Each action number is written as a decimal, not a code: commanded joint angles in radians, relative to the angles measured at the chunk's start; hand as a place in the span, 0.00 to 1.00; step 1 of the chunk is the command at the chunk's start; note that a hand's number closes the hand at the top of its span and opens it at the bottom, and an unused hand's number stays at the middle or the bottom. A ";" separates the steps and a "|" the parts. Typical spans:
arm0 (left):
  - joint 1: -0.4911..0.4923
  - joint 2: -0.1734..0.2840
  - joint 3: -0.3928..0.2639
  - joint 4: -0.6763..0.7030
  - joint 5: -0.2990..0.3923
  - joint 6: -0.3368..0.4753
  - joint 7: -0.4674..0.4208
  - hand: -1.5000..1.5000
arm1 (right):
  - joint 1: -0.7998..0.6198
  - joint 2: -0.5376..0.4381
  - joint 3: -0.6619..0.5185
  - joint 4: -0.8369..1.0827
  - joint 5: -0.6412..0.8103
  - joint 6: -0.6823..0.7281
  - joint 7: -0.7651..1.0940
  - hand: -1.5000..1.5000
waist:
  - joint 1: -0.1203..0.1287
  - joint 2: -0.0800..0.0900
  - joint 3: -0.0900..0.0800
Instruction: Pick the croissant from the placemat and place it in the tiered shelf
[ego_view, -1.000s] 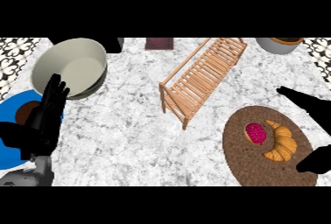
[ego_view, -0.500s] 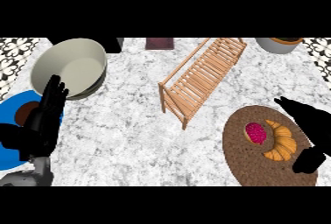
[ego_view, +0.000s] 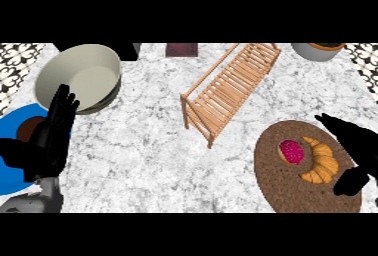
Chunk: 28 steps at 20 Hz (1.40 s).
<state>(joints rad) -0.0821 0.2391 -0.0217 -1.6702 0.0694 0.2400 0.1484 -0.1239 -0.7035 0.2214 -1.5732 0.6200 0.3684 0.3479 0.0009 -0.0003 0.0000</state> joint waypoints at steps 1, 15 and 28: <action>-0.013 0.013 0.028 -0.036 -0.008 -0.025 0.044 0.50 | -0.049 0.059 -0.002 0.109 0.085 0.011 -0.049 0.00 | 0.004 0.001 0.000; 0.014 -0.061 0.027 -0.097 -0.065 -0.039 0.089 0.50 | 0.005 0.163 -0.115 0.236 0.215 -0.095 -0.278 0.00 | 0.000 0.000 0.000; 0.030 -0.073 0.074 -0.045 -0.062 -0.089 0.025 0.50 | -0.037 0.249 -0.052 0.409 0.404 -0.175 -0.342 1.00 | 0.001 0.000 0.000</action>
<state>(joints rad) -0.0388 0.1640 0.0329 -1.7206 0.0021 0.1571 0.1575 -0.1782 -0.4757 0.1277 -1.1864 0.9547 0.2383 0.0277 0.0042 -0.0057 -0.0088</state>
